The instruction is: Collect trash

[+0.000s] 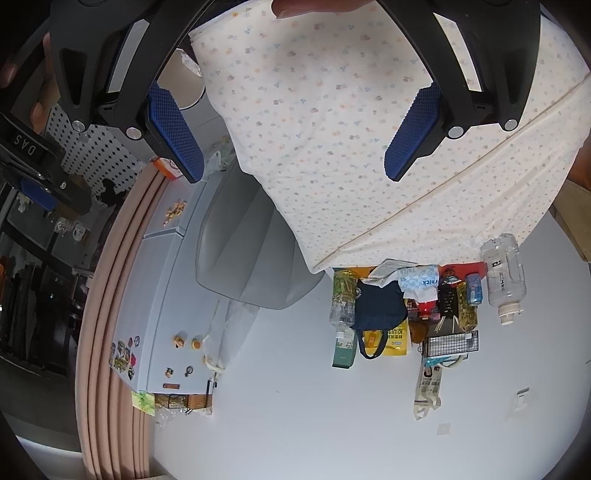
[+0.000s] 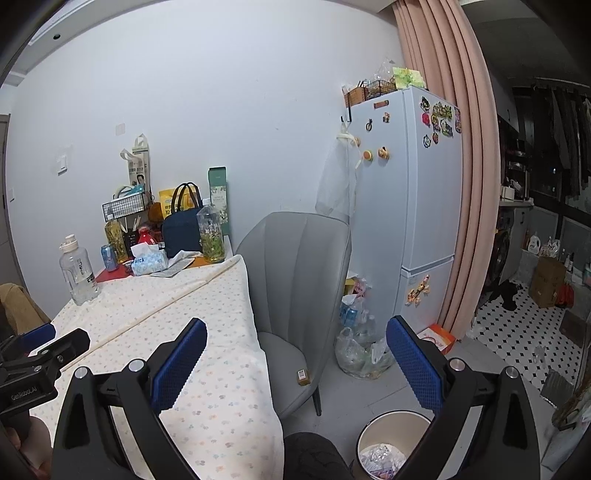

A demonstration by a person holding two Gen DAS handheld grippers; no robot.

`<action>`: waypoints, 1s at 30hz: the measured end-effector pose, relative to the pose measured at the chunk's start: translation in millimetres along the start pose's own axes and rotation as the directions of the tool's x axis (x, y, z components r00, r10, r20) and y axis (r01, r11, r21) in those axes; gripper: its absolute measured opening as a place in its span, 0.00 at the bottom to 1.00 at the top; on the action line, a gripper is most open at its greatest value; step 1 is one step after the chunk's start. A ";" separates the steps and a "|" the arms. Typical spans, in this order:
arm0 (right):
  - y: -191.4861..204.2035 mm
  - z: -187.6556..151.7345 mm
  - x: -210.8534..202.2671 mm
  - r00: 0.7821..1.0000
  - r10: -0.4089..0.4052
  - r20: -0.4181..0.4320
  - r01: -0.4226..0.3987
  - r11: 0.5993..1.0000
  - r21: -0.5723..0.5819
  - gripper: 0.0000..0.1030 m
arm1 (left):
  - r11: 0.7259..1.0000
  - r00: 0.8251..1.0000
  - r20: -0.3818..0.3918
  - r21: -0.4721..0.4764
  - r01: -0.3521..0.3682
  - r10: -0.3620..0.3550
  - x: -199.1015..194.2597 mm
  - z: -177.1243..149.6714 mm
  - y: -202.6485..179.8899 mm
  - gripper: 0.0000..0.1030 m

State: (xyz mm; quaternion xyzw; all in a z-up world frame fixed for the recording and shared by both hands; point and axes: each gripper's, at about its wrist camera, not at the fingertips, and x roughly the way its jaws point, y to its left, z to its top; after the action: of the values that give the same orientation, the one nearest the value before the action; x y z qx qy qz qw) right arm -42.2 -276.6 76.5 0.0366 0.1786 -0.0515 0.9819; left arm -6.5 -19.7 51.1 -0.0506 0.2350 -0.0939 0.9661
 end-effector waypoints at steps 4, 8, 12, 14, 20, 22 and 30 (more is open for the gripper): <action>-2.8 2.0 -1.5 1.000 0.005 0.005 -0.005 1.000 0.010 0.93 | 1.000 1.000 0.003 -0.001 -0.003 0.003 -2.2 0.8 -0.7 0.94; -4.9 2.8 -1.8 1.000 0.004 0.006 -0.004 1.000 0.022 0.93 | 1.000 1.000 0.007 -0.002 -0.002 0.002 -3.9 1.3 -0.9 0.94; -5.0 3.6 -2.3 1.000 0.001 0.013 -0.001 1.000 0.016 0.93 | 1.000 1.000 0.006 -0.002 -0.002 0.002 -4.1 1.3 -1.4 0.94; -4.9 4.0 -2.9 1.000 0.006 0.013 -0.007 1.000 0.018 0.93 | 1.000 1.000 0.005 0.000 -0.001 0.001 -4.9 1.5 -1.2 0.94; -2.9 3.7 -4.8 1.000 0.007 0.017 -0.007 1.000 0.012 0.93 | 1.000 1.000 0.011 -0.005 -0.002 0.002 -6.1 2.7 0.4 0.94; -2.7 3.5 -4.7 1.000 0.007 0.016 -0.007 1.000 0.014 0.93 | 1.000 1.000 0.011 -0.007 -0.003 0.003 -6.2 3.2 2.1 0.94; -1.2 1.5 -1.4 1.000 0.004 0.006 -0.004 1.000 0.012 0.93 | 1.000 1.000 0.007 -0.018 -0.006 0.006 -5.2 1.1 6.5 0.94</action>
State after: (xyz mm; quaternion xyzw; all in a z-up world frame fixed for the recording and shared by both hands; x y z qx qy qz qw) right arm -43.1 -277.8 78.3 0.0425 0.1752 -0.0505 0.9823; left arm -9.5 -12.2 53.5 -0.0589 0.2327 -0.0885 0.9667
